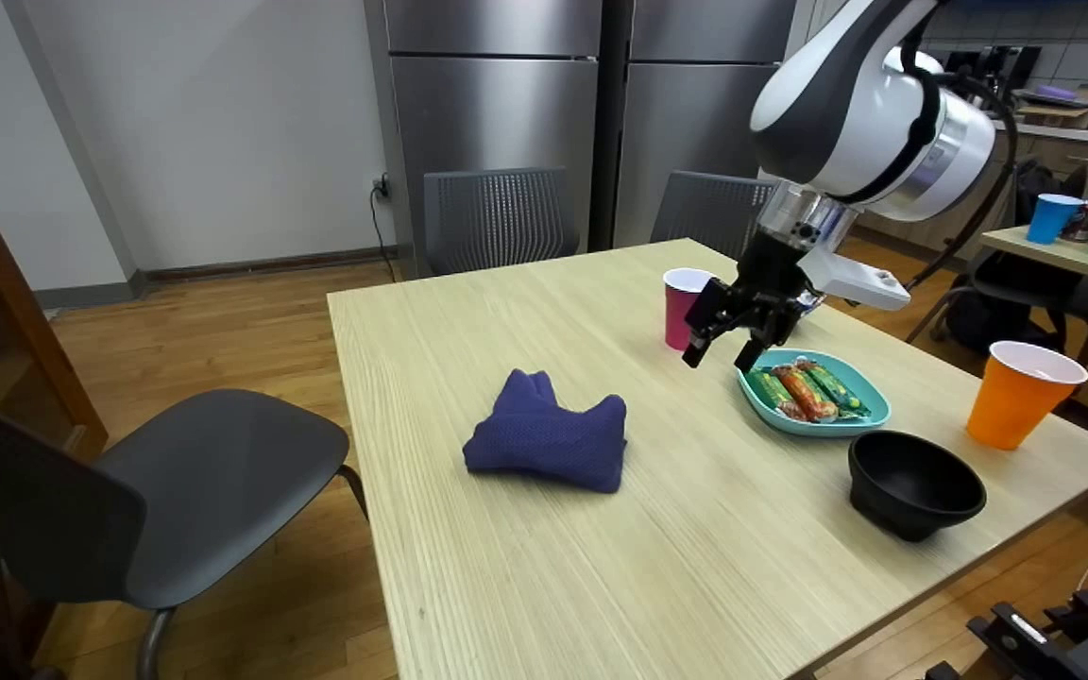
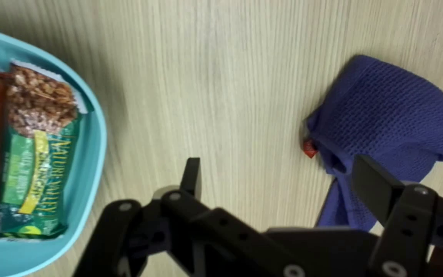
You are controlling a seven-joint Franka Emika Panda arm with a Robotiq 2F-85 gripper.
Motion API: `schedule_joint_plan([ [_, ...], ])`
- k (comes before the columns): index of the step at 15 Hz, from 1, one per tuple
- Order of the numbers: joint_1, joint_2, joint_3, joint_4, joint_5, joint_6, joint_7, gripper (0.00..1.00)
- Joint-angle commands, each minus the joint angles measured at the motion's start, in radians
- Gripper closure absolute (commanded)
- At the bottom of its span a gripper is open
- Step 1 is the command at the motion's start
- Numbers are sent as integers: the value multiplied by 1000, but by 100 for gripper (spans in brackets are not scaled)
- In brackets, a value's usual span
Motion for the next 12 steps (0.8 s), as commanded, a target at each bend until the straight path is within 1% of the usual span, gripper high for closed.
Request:
schedule_joint_plan([
  [1,14,1,-3,2,1,-2,1,0],
  [10,11,4,-10,2,0,-2,2,0],
  [12,44,30,-20,32,-27,-3,7,0],
])
